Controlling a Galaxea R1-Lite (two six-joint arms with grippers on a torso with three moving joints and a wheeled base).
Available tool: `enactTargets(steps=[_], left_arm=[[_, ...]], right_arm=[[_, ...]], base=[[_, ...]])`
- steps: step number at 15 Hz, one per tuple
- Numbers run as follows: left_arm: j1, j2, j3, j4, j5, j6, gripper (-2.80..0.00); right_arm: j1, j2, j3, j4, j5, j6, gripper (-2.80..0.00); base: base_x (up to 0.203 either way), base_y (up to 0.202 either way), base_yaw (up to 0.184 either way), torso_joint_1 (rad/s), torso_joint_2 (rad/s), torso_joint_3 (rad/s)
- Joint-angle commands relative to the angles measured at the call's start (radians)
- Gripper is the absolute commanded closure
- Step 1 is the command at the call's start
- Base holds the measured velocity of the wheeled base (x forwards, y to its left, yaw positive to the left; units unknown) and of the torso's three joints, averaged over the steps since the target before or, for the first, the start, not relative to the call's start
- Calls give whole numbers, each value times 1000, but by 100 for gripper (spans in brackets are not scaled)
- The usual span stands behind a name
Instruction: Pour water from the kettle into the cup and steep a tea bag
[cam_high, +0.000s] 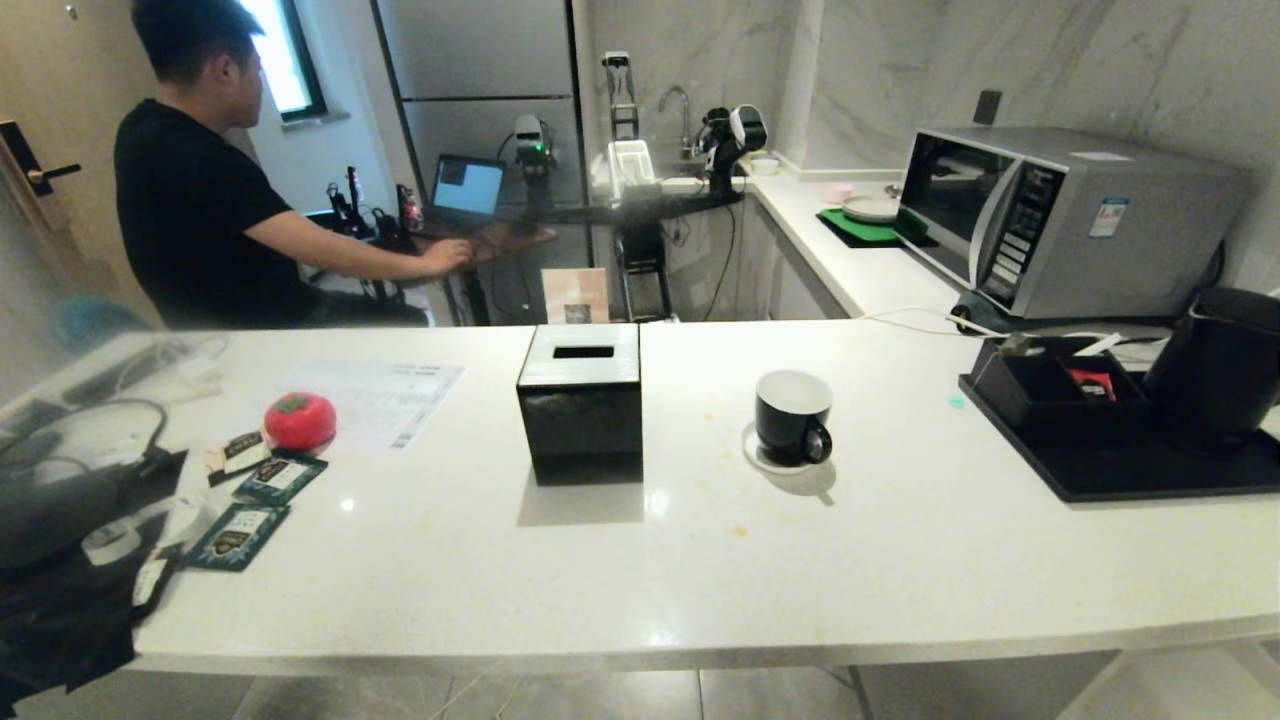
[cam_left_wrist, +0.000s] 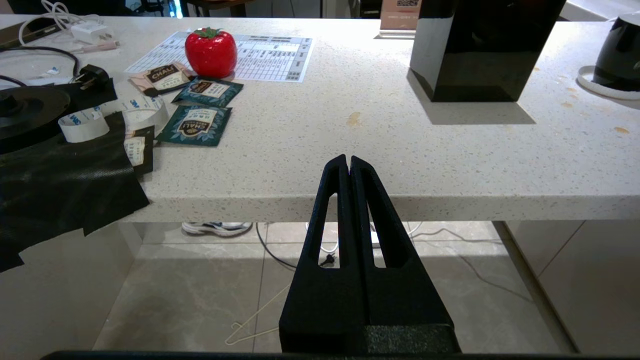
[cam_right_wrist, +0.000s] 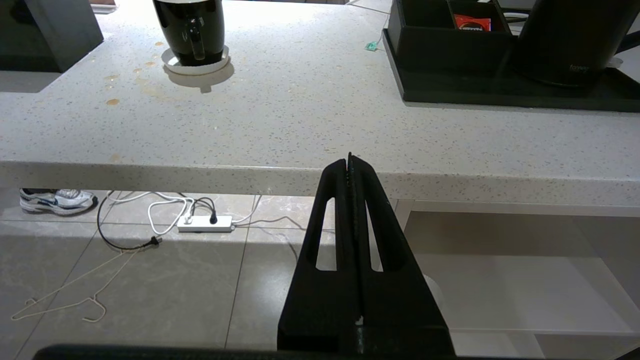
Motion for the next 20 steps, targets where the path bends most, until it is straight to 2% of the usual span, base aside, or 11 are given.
enactTargets(steps=[1, 20], left_arm=[[0, 0, 0, 0, 0, -1, 0], [0, 0, 0, 0, 0, -1, 0]], right_arm=[[0, 2, 0, 0, 1, -1, 0], [0, 2, 0, -1, 1, -1, 0]], base=[[0, 0, 0, 0, 0, 0], [0, 0, 0, 0, 0, 0]])
